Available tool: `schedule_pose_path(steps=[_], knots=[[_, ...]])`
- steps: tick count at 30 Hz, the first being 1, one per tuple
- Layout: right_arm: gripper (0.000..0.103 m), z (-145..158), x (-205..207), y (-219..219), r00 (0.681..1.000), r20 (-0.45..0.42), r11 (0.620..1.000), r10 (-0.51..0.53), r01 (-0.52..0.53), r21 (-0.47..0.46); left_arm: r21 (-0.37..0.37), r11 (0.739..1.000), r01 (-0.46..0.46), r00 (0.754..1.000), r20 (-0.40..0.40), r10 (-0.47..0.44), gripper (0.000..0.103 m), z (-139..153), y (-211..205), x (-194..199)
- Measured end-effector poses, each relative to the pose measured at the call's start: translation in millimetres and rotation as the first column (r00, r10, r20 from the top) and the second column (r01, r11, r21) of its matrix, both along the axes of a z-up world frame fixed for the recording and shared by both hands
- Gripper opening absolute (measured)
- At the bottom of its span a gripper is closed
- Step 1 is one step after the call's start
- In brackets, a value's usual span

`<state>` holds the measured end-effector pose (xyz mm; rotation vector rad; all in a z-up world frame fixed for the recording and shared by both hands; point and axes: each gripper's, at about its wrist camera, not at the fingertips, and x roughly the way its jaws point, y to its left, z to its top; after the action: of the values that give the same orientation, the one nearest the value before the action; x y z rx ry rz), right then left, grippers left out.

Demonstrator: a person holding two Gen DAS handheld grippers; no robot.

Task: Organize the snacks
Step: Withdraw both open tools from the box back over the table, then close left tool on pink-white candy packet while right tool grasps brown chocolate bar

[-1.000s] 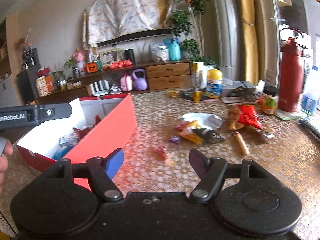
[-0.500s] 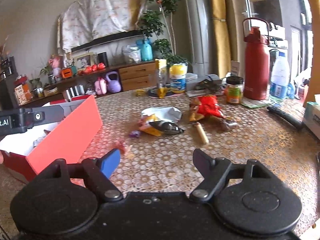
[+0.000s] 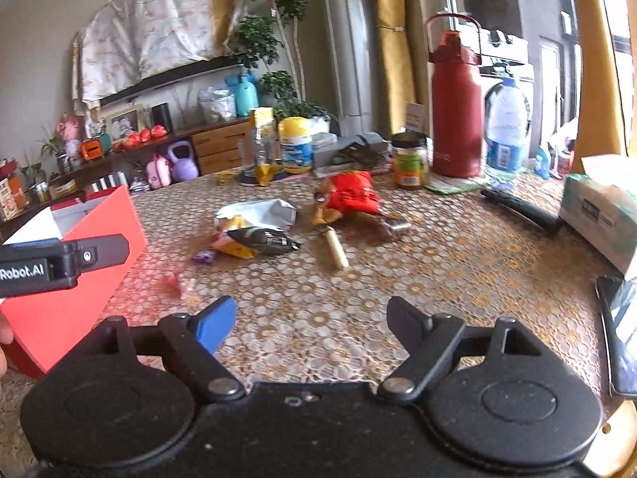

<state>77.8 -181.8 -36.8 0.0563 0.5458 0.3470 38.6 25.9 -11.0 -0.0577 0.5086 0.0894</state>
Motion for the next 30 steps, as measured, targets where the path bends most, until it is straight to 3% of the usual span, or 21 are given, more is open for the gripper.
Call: schedule_pose_path(steps=[16, 20, 30], knots=[[0.084, -20, 26, -19, 0.998, -0.036, 0.999, -0.046, 0.045, -0.006, -0.033, 0.997, -0.076, 0.994, -0.085, 0.073, 0.099, -37, -2, 50], [0.085, -21, 38, -19, 0.999, -0.028, 0.999, -0.046, 0.045, -0.026, -0.070, 0.992, -0.106, 0.990, -0.102, 0.099, 0.099, -43, 3, 62], [0.085, -23, 78, -15, 1.000, -0.012, 0.997, -0.027, 0.026, -0.066, -0.034, 0.987, -0.158, 0.981, -0.122, 0.153, 0.098, -59, 7, 80]])
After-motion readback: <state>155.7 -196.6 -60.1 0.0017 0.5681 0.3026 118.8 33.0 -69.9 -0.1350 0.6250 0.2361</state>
